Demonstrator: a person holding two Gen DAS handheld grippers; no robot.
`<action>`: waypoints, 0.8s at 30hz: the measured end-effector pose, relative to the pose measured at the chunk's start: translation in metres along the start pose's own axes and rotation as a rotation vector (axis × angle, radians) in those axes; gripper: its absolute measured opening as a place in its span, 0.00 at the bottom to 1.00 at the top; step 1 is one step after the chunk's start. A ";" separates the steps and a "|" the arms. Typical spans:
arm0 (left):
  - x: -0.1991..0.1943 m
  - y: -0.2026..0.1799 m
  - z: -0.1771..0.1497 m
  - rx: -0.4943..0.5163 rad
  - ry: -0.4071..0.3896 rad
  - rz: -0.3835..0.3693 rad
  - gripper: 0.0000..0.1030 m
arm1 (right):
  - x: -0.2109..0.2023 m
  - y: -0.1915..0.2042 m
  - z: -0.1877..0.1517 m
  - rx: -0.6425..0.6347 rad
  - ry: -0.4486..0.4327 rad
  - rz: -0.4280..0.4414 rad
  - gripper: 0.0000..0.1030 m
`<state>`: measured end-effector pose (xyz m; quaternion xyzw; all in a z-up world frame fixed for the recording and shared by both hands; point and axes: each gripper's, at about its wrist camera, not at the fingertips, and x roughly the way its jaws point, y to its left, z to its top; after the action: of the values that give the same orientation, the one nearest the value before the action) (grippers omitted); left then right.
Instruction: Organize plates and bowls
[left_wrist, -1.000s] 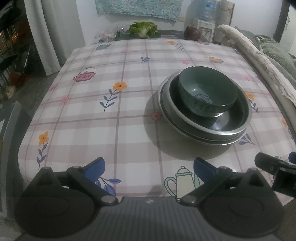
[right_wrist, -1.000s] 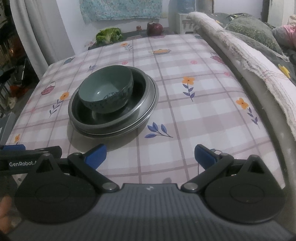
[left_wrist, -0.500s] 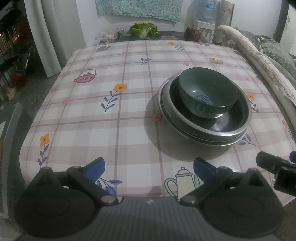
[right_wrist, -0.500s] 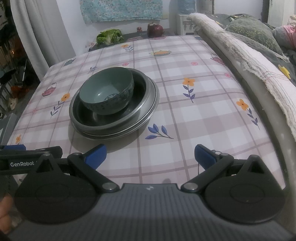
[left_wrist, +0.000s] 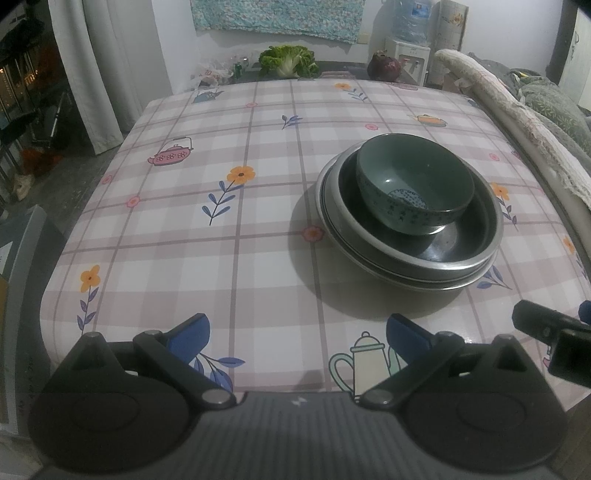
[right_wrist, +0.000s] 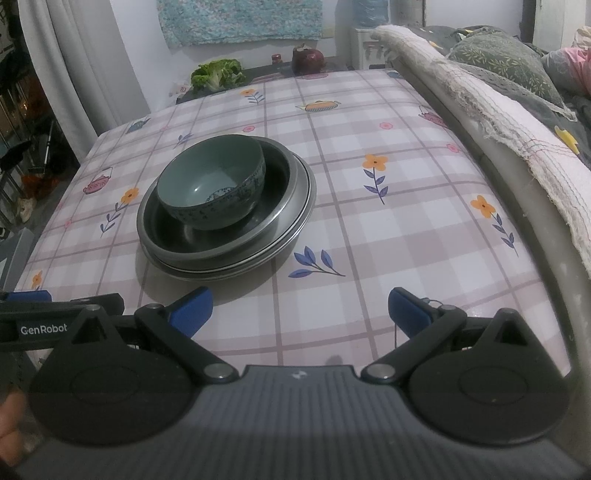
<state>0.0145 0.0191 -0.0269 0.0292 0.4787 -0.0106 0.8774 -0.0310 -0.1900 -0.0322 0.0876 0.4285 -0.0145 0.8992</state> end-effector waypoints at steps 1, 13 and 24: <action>0.000 0.000 0.000 0.000 -0.001 0.000 0.99 | 0.000 0.000 0.000 0.000 0.000 0.000 0.99; -0.001 0.001 0.000 -0.001 0.000 0.002 0.99 | 0.000 0.000 0.000 0.000 -0.001 0.000 0.99; -0.001 0.002 0.000 -0.003 0.000 0.002 0.99 | 0.000 0.001 0.000 0.000 -0.003 0.000 0.99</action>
<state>0.0141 0.0214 -0.0256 0.0284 0.4786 -0.0089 0.8775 -0.0311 -0.1891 -0.0322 0.0875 0.4274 -0.0145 0.8997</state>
